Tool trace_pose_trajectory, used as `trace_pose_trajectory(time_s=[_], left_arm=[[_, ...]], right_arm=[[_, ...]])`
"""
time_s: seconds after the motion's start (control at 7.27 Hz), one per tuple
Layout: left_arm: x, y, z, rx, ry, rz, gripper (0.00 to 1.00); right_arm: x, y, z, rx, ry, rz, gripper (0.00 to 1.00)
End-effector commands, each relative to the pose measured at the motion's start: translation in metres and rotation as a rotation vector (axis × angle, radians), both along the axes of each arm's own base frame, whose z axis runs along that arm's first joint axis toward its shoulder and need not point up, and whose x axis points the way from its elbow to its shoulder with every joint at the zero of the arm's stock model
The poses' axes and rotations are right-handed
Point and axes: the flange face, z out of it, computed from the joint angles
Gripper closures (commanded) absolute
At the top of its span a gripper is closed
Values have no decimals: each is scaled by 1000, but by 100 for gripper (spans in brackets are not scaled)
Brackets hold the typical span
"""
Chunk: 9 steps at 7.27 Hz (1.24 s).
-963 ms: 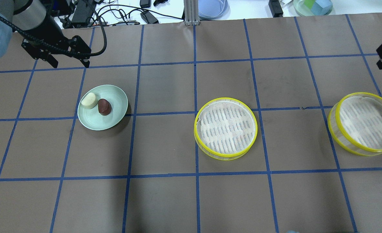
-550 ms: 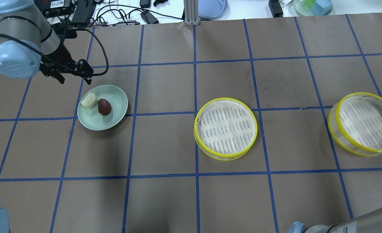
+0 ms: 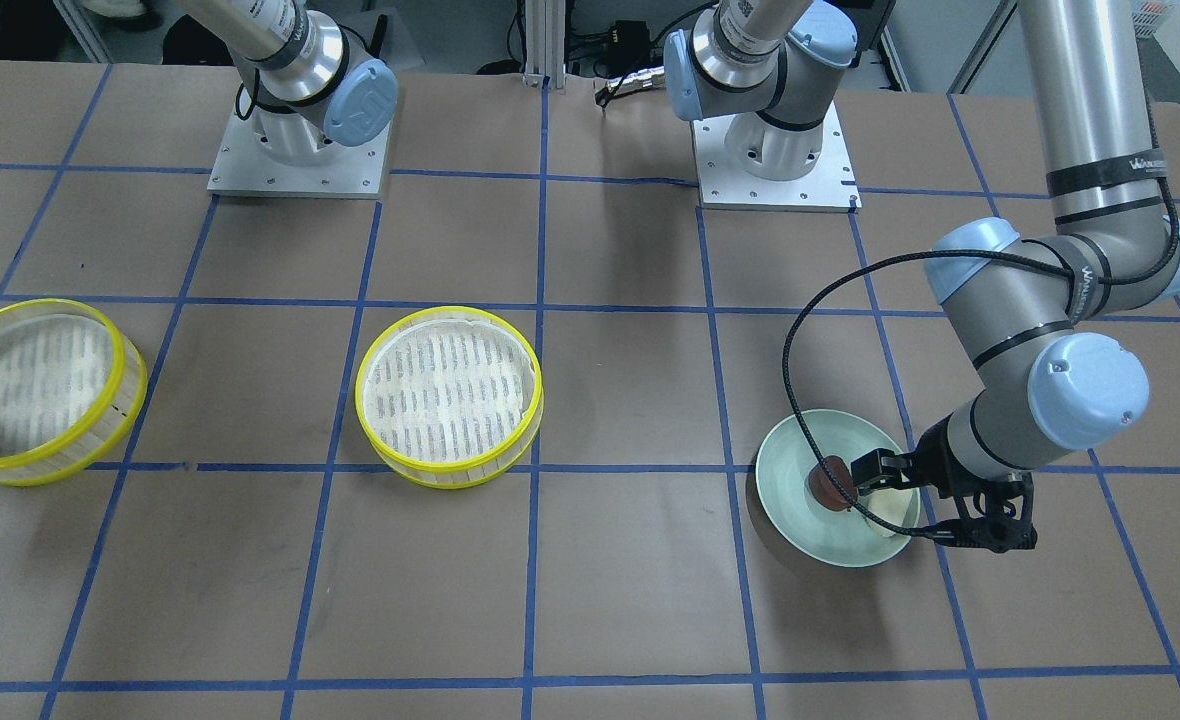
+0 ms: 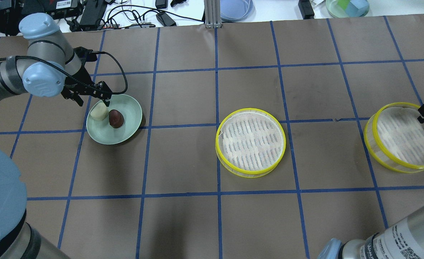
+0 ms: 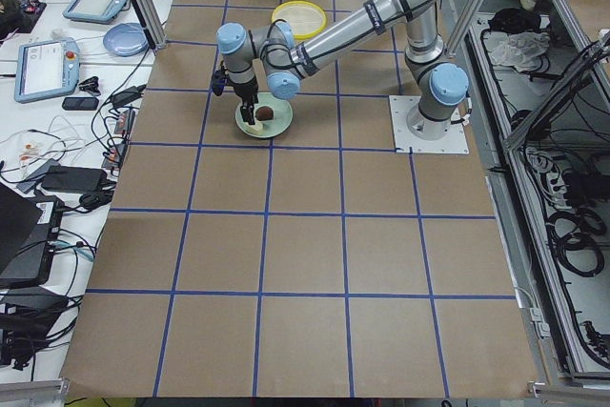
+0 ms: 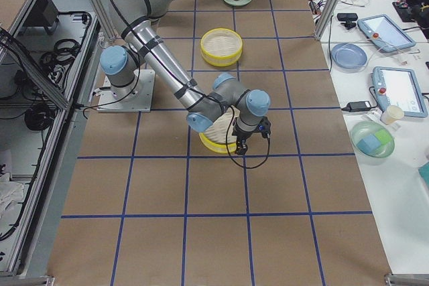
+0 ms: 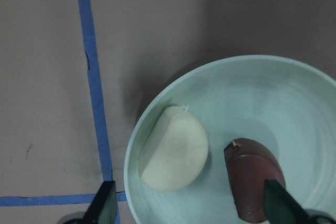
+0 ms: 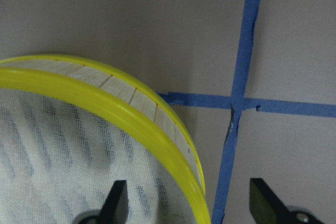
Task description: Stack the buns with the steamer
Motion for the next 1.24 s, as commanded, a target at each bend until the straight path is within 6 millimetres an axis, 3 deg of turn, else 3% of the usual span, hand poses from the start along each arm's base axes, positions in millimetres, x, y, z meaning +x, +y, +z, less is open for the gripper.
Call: trace_pose_trajectory(time_s=[0.0, 0.14, 0.28, 0.41, 0.55, 0.69, 0.83, 0.96, 1.1], left_arm=[[10, -4, -19, -15, -1, 11, 2], [10, -4, -23, -10, 2, 13, 2], [9, -4, -26, -4, 6, 15, 4], [10, -5, -32, 3, 9, 13, 9], [10, -5, -33, 5, 8, 13, 21], [10, -4, -34, 9, 9, 13, 45], [8, 1, -41, 22, 14, 13, 56], [7, 3, -43, 28, 16, 13, 66], [7, 3, -43, 27, 15, 13, 86]], right_arm=[[-2, 8, -7, 35, 18, 7, 45], [-2, 9, -7, 40, 23, 10, 66], [-5, 12, -6, 69, 52, 16, 93], [-6, 12, -6, 75, 57, 17, 100], [-6, 12, 0, 69, 64, 13, 100], [-4, 14, 13, 55, 72, 11, 100], [-2, 15, 28, 59, 63, 8, 100], [5, 21, 55, 46, 68, 11, 100], [12, 25, 74, 43, 66, 15, 100]])
